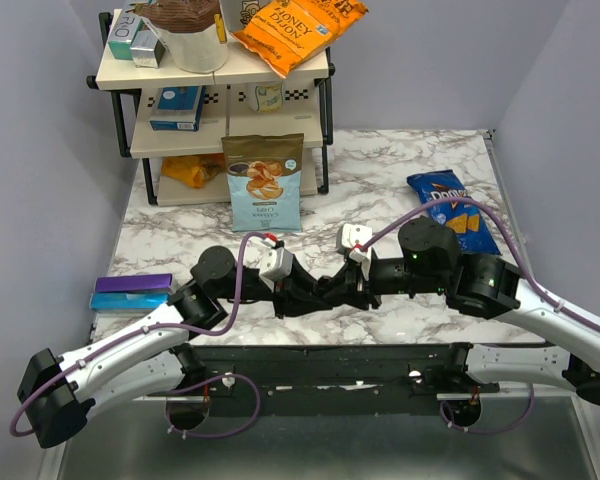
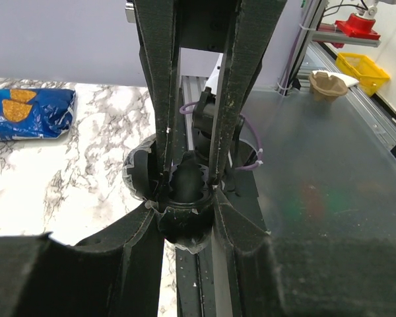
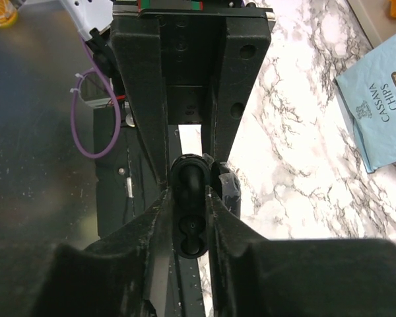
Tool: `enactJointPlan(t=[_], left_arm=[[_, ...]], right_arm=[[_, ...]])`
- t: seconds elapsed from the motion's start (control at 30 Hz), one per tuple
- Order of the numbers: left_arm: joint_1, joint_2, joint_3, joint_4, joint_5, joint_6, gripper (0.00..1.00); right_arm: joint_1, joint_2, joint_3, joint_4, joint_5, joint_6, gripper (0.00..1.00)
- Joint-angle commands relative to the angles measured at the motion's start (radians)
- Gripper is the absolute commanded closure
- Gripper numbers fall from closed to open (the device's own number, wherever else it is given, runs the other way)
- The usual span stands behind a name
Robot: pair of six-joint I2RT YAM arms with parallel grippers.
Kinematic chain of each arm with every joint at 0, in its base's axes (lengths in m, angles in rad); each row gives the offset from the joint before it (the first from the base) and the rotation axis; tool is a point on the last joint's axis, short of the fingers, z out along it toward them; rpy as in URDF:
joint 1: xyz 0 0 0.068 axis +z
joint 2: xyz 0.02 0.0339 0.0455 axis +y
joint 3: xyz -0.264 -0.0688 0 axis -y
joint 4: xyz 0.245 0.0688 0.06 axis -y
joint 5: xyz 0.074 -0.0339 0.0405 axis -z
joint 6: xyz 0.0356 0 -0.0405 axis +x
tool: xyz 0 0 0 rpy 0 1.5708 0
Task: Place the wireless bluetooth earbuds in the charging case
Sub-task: Place the earbud in the charging case.
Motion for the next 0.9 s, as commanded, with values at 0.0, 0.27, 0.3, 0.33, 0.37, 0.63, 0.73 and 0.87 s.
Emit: enactJointPlan(t=[0.0, 0.27, 0.3, 0.33, 0.37, 0.63, 0.73, 0.87], left_arm=[[-0.014, -0.013, -0.004, 0.119, -0.014, -0.02, 1.0], [-0.017, -0.014, -0.026, 0.143, -0.04, -0.03, 1.0], [-0.019, -0.014, -0.032, 0.144, -0.045, -0.028, 1.0], [-0.017, -0.016, -0.037, 0.147, -0.06, -0.03, 1.0], [-0.019, -0.016, -0.041, 0.153, -0.071, -0.031, 1.0], [-0.017, -0.034, -0.09, 0.2, -0.174, -0.042, 1.0], [-0.019, -0.056, -0.107, 0.223, -0.235, -0.046, 1.0], [-0.019, -0.076, -0.113, 0.228, -0.249, -0.036, 1.0]], right_arm=[[0.01, 0.022, 0.011, -0.013, 0.053, 0.009, 0.61], [0.01, -0.013, 0.032, 0.002, 0.099, 0.035, 0.49], [0.01, -0.022, 0.04, 0.005, 0.098, 0.041, 0.47], [0.01, -0.042, 0.066, 0.004, 0.101, 0.047, 0.43], [0.01, -0.05, 0.08, 0.004, 0.101, 0.06, 0.41], [0.01, -0.165, 0.097, 0.071, 0.342, 0.104, 0.39], [0.008, -0.15, 0.061, 0.064, 0.568, 0.159, 0.88], [0.008, -0.111, 0.029, 0.059, 0.598, 0.189, 0.99]])
